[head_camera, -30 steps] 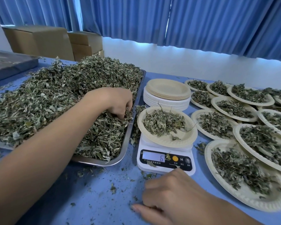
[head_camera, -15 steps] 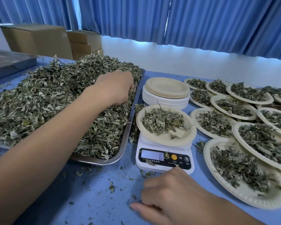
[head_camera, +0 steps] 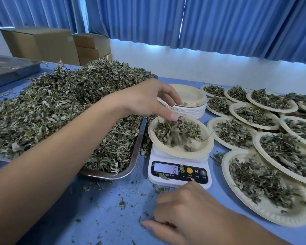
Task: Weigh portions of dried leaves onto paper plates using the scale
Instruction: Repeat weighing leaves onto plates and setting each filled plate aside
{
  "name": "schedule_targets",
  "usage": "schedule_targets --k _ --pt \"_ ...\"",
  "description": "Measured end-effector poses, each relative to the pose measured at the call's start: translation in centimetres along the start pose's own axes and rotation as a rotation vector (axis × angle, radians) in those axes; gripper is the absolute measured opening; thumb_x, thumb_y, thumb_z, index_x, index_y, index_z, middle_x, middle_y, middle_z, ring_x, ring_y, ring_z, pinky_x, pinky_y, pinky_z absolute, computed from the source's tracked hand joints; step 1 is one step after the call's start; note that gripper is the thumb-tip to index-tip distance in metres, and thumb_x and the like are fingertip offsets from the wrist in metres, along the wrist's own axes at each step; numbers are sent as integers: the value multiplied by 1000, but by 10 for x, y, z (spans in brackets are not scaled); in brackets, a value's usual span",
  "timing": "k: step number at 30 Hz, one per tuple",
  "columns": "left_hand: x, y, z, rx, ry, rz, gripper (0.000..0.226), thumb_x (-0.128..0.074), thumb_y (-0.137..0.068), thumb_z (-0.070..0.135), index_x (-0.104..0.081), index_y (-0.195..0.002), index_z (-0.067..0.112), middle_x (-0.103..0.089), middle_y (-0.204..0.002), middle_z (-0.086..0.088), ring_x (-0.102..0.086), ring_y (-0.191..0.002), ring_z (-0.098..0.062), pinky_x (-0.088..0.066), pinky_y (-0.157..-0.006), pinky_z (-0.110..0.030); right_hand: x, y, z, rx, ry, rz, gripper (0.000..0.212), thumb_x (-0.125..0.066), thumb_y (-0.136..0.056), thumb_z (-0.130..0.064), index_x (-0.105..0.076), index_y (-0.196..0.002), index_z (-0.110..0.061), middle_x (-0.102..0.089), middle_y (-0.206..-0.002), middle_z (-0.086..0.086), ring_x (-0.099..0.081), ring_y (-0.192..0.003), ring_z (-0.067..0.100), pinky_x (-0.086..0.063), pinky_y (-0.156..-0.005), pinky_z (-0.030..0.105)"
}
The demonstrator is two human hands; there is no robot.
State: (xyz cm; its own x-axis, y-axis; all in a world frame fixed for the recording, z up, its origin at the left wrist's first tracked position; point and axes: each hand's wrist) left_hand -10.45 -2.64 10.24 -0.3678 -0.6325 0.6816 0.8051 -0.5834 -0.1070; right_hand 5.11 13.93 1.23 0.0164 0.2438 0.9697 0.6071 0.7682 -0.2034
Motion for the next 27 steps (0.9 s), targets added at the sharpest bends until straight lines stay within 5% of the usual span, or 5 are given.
schedule_targets --k 5,12,18,23,27 --pt "20 -4 -14 62 -6 35 20 -77 -88 19 -75 -107 25 -76 -103 5 -71 -101 -18 -57 -96 -44 -6 11 0 -55 29 19 51 -44 -106 -50 -47 -60 -27 -34 -61 -8 -31 -53 15 -33 -48 34" --pt "33 -7 -45 345 -528 -121 34 -81 -84 21 -69 -115 23 -52 -93 12 -55 -92 -16 -47 -91 -35 -22 9 1 -86 -70 -71 49 -30 -96 -53 -62 -70 -26 -55 -65 -5 -48 -57 15 -43 -52 32" --pt "25 -9 -53 341 -684 -266 20 -82 -83 20 -68 -97 15 -53 -79 11 -46 -69 -7 -35 -59 -25 -21 8 0 -29 6 -2 53 -34 -106 -53 -51 -63 -27 -42 -61 -6 -36 -54 15 -33 -49 34" --pt "28 -9 -52 350 -672 -146 13 -78 -85 9 -71 -94 15 -62 -85 7 -56 -75 -9 -42 -64 -28 -13 7 -1 29 31 66 48 -48 -107 -48 -36 -63 -31 -31 -60 -8 -30 -51 14 -30 -47 31" --pt "27 -10 -41 130 -488 72 18 -64 -88 5 -71 -91 22 -69 -91 1 -64 -82 -16 -52 -74 -31 -12 9 -2 74 36 133 48 -52 -106 -42 -37 -63 -28 -29 -60 -6 -29 -51 16 -33 -46 34"
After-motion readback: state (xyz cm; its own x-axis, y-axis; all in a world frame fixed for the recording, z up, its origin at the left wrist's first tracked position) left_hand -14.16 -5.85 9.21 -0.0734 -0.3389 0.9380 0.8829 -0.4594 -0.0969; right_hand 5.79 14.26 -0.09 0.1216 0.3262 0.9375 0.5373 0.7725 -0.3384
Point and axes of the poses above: each hand's wrist, its own y-axis away from the middle knuckle, its own x-axis out of the back of the hand, z = x × y
